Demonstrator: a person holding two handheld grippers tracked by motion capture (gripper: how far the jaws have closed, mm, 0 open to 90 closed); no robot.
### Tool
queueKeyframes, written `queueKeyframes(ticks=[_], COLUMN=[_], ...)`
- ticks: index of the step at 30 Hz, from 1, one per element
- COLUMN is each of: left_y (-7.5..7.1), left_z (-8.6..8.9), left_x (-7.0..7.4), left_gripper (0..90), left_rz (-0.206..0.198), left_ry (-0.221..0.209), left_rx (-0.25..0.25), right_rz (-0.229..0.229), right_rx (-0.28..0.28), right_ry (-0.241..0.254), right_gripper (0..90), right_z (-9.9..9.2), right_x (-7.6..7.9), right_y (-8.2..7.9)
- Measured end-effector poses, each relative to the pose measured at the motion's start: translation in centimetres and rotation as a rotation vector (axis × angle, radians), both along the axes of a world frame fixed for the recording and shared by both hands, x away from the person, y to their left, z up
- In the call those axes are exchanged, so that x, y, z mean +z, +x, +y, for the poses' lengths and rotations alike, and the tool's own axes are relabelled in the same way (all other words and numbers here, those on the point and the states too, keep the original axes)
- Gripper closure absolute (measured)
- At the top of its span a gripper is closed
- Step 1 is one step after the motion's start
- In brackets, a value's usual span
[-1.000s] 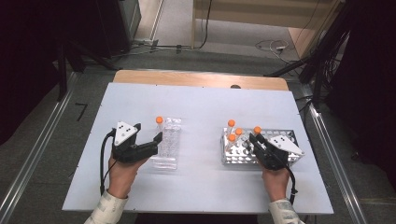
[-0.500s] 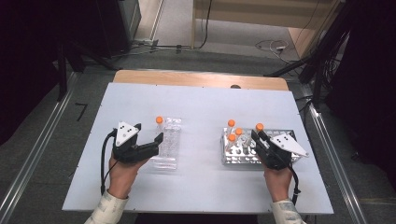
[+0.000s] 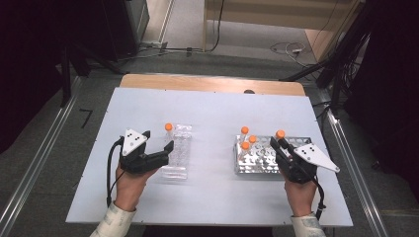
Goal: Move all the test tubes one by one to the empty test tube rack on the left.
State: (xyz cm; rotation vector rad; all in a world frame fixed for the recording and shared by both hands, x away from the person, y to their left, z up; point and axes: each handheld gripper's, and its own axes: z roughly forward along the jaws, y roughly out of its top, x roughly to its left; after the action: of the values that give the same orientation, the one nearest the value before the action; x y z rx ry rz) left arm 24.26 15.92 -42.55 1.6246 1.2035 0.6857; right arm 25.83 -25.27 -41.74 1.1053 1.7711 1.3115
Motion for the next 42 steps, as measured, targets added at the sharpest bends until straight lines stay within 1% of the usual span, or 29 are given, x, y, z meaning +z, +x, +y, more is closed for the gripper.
queueKeyframes(ticks=[2, 8, 11, 14, 15, 17, 21, 24, 26, 27, 28, 30, 32, 36, 37, 38, 42], left_y=[-0.1, -0.4, -0.6, -0.7, -0.7, -0.8, -0.8, -0.9, -1.1, -1.1, -1.3, -1.6, -1.9, -2.5, -2.5, -2.9, -3.6], left_z=[0.0, -0.3, -0.5, -0.7, -0.7, -0.7, -0.8, -1.1, -1.8, -1.8, -2.4, -2.9, -3.5, -5.0, -5.0, -5.9, -7.6], left_x=[0.1, 0.4, 0.6, 0.8, 0.8, 0.8, 0.8, 0.8, 0.7, 0.7, 0.8, 0.8, 0.9, 0.9, 0.9, 0.8, 0.6], left_gripper=[17.6, 17.6, 17.6, 17.6, 17.7, 17.6, 17.7, 17.7, 17.7, 17.8, 17.8, 18.3, 19.3, 20.6, 21.2, 21.3, 23.4], left_rz=[-0.003, -0.014, -0.023, -0.026, -0.026, -0.027, -0.028, -0.027, -0.025, -0.025, -0.028, -0.035, -0.038, -0.041, -0.041, -0.039, -0.045], left_ry=[-0.002, 0.002, -0.003, -0.005, -0.005, -0.005, -0.003, 0.001, 0.008, 0.008, 0.013, 0.016, 0.017, 0.013, 0.013, 0.013, 0.017], left_rx=[-0.003, -0.016, -0.024, -0.032, -0.032, -0.036, -0.043, -0.053, -0.077, -0.077, -0.098, -0.122, -0.145, -0.218, -0.218, -0.257, -0.314], right_rz=[-0.007, -0.012, -0.003, 0.001, 0.001, 0.001, 0.000, 0.012, 0.032, 0.038, 0.050, 0.059, 0.075, 0.101, 0.105, 0.104, 0.119], right_rx=[0.012, 0.057, 0.086, 0.116, 0.116, 0.147, 0.190, 0.219, 0.242, 0.254, 0.267, 0.288, 0.312, 0.336, 0.343, 0.347, 0.374], right_ry=[-0.005, 0.001, 0.003, -0.006, -0.006, -0.013, -0.023, -0.036, -0.043, -0.046, -0.045, -0.053, -0.051, -0.065, -0.070, -0.078, -0.093], right_gripper=[72.0, 72.2, 72.2, 72.2, 72.2, 72.2, 72.2, 72.2, 72.2, 72.2, 72.2, 72.2, 72.2, 72.2, 72.2, 72.2, 72.2], right_z=[0.0, 0.4, 0.8, 1.3, 1.3, 2.0, 3.1, 4.2, 4.9, 5.2, 5.6, 6.2, 6.9, 8.0, 8.2, 8.5, 9.6], right_x=[0.3, 1.4, 1.8, 2.1, 2.1, 2.3, 2.2, 1.7, 1.1, 0.8, 0.6, 0.0, -0.5, -1.7, -2.0, -2.2, -3.1], right_y=[-0.5, -2.1, -2.8, -3.3, -3.3, -3.8, -4.3, -4.5, -4.5, -4.5, -4.5, -4.5, -4.5, -4.4, -4.4, -4.4, -4.4])
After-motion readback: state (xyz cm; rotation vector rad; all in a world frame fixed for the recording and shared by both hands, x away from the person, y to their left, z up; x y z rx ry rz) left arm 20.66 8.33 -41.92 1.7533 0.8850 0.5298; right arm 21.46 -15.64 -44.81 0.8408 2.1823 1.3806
